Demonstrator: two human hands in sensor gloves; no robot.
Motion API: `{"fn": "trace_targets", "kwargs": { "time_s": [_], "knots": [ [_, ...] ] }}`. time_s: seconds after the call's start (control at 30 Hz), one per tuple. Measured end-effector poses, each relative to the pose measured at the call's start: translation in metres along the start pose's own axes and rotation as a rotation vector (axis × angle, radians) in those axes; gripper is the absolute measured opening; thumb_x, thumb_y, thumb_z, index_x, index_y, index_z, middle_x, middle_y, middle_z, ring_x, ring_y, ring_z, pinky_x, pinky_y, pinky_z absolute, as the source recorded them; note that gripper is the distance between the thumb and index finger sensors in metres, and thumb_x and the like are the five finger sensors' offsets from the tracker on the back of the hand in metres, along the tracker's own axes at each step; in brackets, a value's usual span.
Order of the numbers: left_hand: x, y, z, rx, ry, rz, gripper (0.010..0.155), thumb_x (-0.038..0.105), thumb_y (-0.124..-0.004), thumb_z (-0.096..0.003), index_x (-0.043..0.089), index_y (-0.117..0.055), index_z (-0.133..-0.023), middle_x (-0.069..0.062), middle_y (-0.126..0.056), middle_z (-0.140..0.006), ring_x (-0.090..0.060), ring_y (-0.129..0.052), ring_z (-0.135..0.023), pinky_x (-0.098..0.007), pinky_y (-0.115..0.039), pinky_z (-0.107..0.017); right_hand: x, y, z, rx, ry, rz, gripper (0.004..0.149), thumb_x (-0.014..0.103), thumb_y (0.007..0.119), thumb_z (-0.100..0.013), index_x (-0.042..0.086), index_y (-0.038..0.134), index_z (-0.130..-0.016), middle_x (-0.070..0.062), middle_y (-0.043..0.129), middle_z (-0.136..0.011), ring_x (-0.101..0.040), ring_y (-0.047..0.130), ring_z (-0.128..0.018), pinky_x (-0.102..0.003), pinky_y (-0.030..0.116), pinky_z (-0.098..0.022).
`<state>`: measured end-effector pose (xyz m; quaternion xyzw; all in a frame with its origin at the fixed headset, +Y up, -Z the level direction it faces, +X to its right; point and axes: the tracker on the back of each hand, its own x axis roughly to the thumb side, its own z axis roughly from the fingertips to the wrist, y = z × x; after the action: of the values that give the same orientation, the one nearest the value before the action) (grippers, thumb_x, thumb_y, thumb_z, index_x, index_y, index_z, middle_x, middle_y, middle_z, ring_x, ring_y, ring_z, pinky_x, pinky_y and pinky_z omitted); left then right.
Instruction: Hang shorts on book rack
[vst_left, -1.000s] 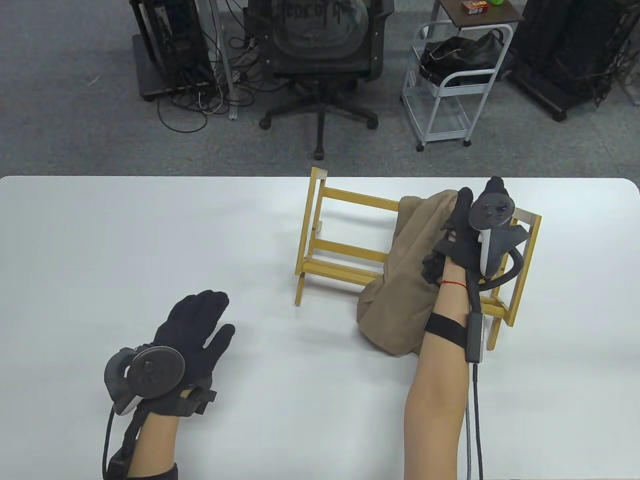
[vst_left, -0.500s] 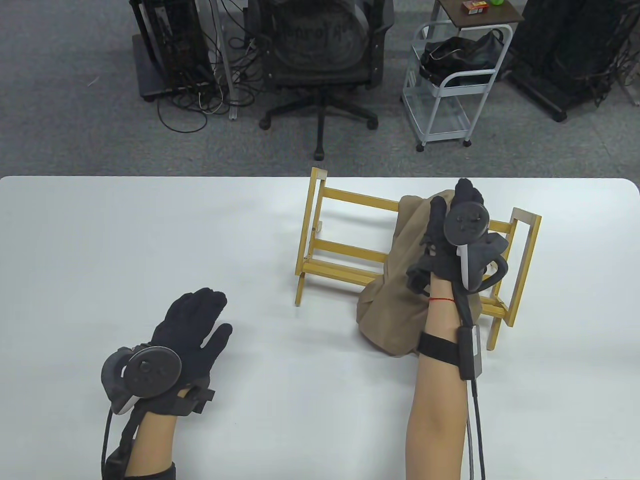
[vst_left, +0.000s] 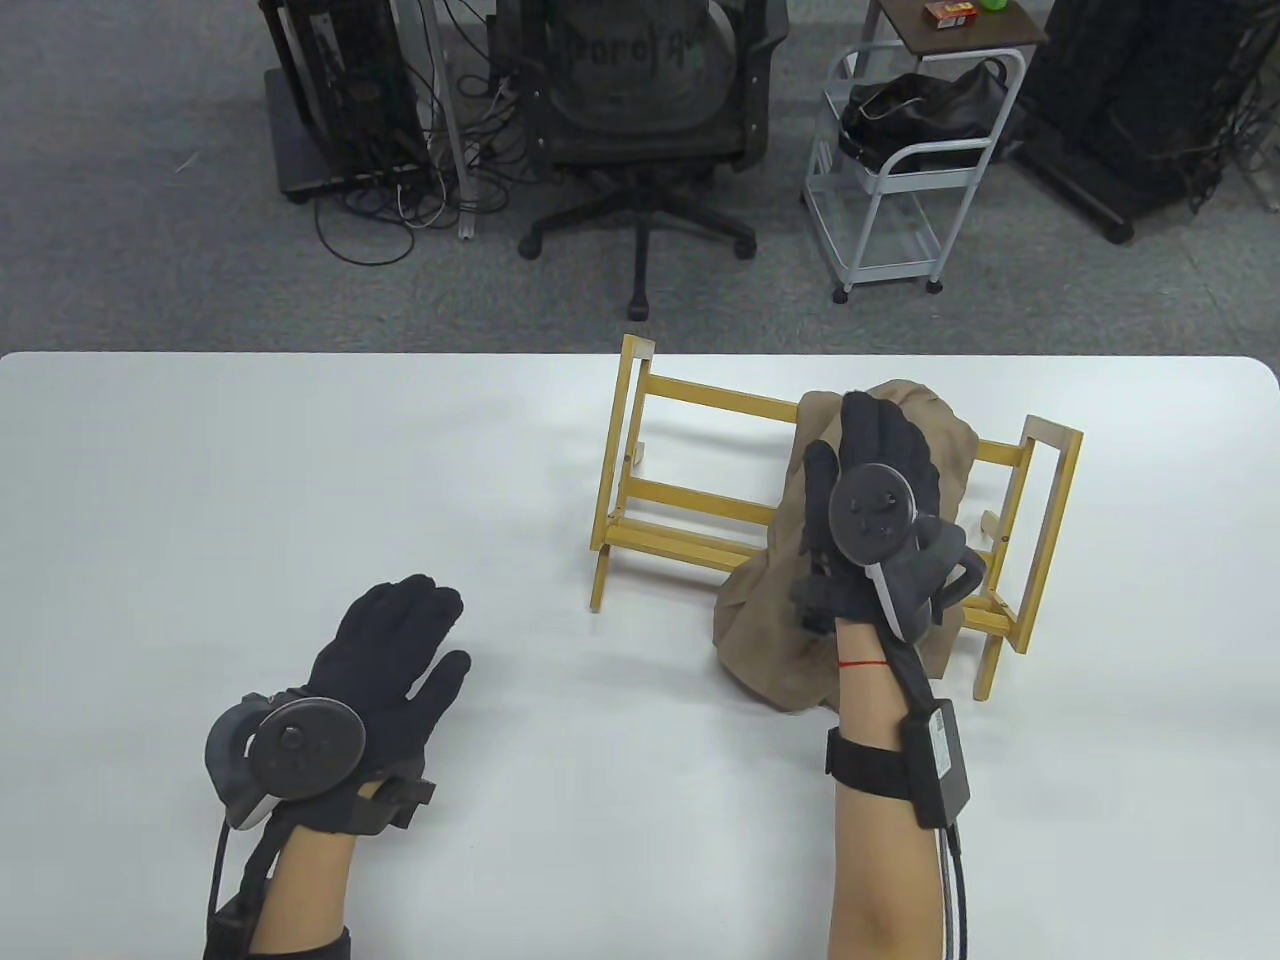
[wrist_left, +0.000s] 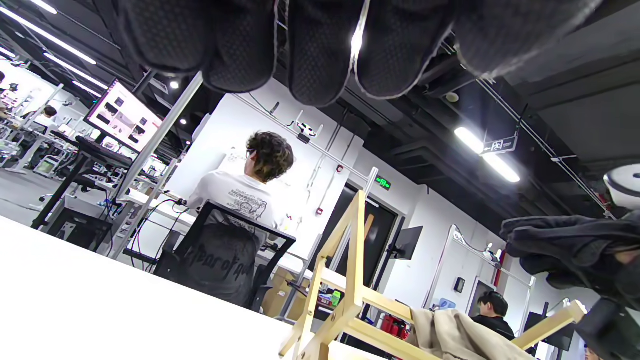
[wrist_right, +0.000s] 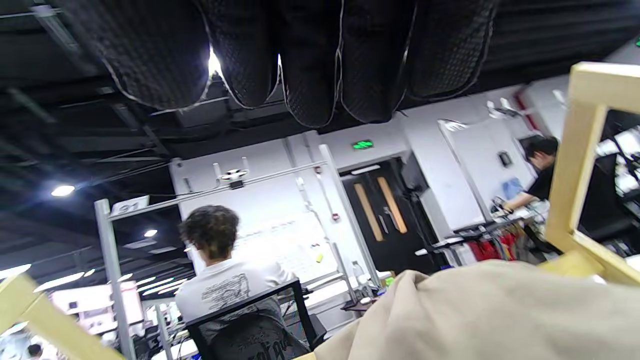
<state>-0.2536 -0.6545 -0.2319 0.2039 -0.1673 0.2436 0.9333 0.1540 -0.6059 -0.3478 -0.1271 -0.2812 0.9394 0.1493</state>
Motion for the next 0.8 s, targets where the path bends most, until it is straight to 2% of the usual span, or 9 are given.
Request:
{"fn": "trace_targets", "kwargs": {
  "time_s": [0.3, 0.8],
  "knots": [
    [0.005, -0.005, 0.001, -0.023, -0.022, 0.004, 0.058, 0.056, -0.072, -0.0483, 0.03, -0.074, -0.1, -0.005, -0.077, -0.106, -0.046, -0.077, -0.094, -0.058, -0.072, -0.06, 0.015, -0.018, 0.036, 0.019, -0.209, 0.069, 0.059, 0.055, 0.076, -0.046, 0.036, 0.065, -0.101, 0.002, 0.069, -0.112, -0.03, 0.071, -0.103, -0.05, 0.063, -0.076],
    [0.012, -0.015, -0.001, -0.067, -0.048, -0.005, 0.058, 0.055, -0.072, -0.0482, 0.029, -0.074, -0.1, -0.006, -0.077, -0.106, -0.047, -0.078, -0.094, -0.058, -0.072, -0.06, 0.016, -0.03, 0.077, 0.067, -0.379, 0.065, 0.058, 0.054, 0.076, -0.046, 0.037, 0.066, -0.1, 0.003, 0.07, -0.111, -0.03, 0.072, -0.103, -0.05, 0.064, -0.075]
  ]
}}
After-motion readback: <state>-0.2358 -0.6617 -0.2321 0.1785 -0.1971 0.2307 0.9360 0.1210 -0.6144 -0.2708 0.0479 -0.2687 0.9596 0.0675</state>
